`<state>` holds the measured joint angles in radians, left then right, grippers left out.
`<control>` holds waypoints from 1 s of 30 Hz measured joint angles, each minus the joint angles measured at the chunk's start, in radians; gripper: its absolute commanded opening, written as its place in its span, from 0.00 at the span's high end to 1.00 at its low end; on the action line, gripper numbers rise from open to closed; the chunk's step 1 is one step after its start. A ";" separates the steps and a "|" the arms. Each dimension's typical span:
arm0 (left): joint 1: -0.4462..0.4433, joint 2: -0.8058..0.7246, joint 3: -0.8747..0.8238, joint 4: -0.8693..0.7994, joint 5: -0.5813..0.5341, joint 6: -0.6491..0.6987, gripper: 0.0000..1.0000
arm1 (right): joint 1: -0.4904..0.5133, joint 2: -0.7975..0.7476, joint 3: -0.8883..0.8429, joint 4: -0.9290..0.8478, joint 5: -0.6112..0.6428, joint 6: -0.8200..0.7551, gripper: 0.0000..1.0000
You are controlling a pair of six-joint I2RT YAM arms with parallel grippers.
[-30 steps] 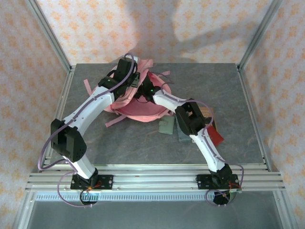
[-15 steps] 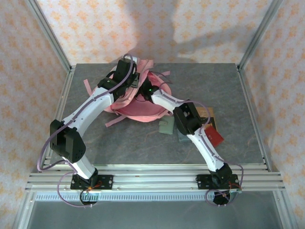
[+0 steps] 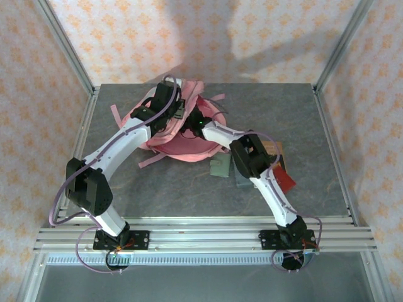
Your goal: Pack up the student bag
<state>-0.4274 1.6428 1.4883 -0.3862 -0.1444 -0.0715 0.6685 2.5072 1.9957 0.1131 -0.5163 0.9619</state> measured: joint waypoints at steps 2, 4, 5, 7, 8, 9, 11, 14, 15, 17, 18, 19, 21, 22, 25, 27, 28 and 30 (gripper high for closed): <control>-0.002 0.000 -0.010 0.013 -0.024 -0.003 1.00 | -0.002 -0.101 -0.116 0.000 0.001 -0.039 0.59; -0.003 0.000 -0.018 0.027 -0.051 -0.006 1.00 | -0.007 -0.217 -0.244 0.000 0.004 -0.081 0.59; -0.003 0.000 -0.021 0.032 -0.065 -0.007 1.00 | -0.009 -0.264 -0.291 0.001 0.006 -0.095 0.59; -0.003 0.000 -0.027 0.039 -0.102 -0.006 1.00 | -0.018 -0.384 -0.403 0.005 0.011 -0.130 0.59; -0.002 0.000 -0.027 0.039 -0.120 -0.006 1.00 | -0.024 -0.434 -0.449 0.008 0.014 -0.144 0.59; -0.002 0.002 -0.027 0.040 -0.135 -0.006 1.00 | -0.032 -0.491 -0.500 0.010 0.015 -0.156 0.59; 0.002 0.009 -0.027 0.046 -0.163 -0.006 1.00 | -0.051 -0.589 -0.585 0.014 0.019 -0.173 0.59; 0.005 0.039 -0.023 0.062 -0.198 -0.006 1.00 | -0.079 -0.717 -0.701 0.016 0.030 -0.201 0.59; 0.005 0.055 -0.017 0.062 -0.208 -0.006 1.00 | -0.088 -0.761 -0.741 0.010 0.038 -0.209 0.59; 0.005 0.082 -0.006 0.063 -0.214 -0.006 1.00 | -0.100 -0.835 -0.806 -0.013 0.055 -0.229 0.58; 0.005 0.096 -0.003 0.063 -0.216 -0.006 1.00 | -0.107 -0.870 -0.834 -0.030 0.064 -0.238 0.58; 0.005 0.105 -0.002 0.063 -0.216 -0.007 1.00 | -0.114 -0.907 -0.863 -0.048 0.073 -0.247 0.58; 0.003 0.114 -0.003 0.063 -0.215 -0.010 1.00 | -0.132 -0.975 -0.913 -0.089 0.095 -0.262 0.55; 0.002 0.114 -0.007 0.063 -0.215 -0.011 1.00 | -0.145 -1.011 -0.938 -0.112 0.109 -0.270 0.55; -0.014 0.112 -0.033 0.082 -0.217 -0.018 0.95 | -0.190 -1.121 -1.015 -0.187 0.162 -0.288 0.51; -0.033 0.111 -0.064 0.087 -0.216 -0.025 0.78 | -0.229 -1.201 -1.068 -0.239 0.200 -0.301 0.47; -0.044 0.111 -0.078 0.086 -0.215 -0.032 0.71 | -0.244 -1.232 -1.090 -0.261 0.216 -0.306 0.46; -0.071 0.111 -0.101 0.083 -0.214 -0.050 0.59 | -0.282 -1.291 -1.131 -0.311 0.255 -0.319 0.44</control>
<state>-0.4988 1.7538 1.3876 -0.3031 -0.3588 -0.1219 0.3870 1.2163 0.8646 -0.1974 -0.2615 0.6426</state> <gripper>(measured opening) 0.332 0.551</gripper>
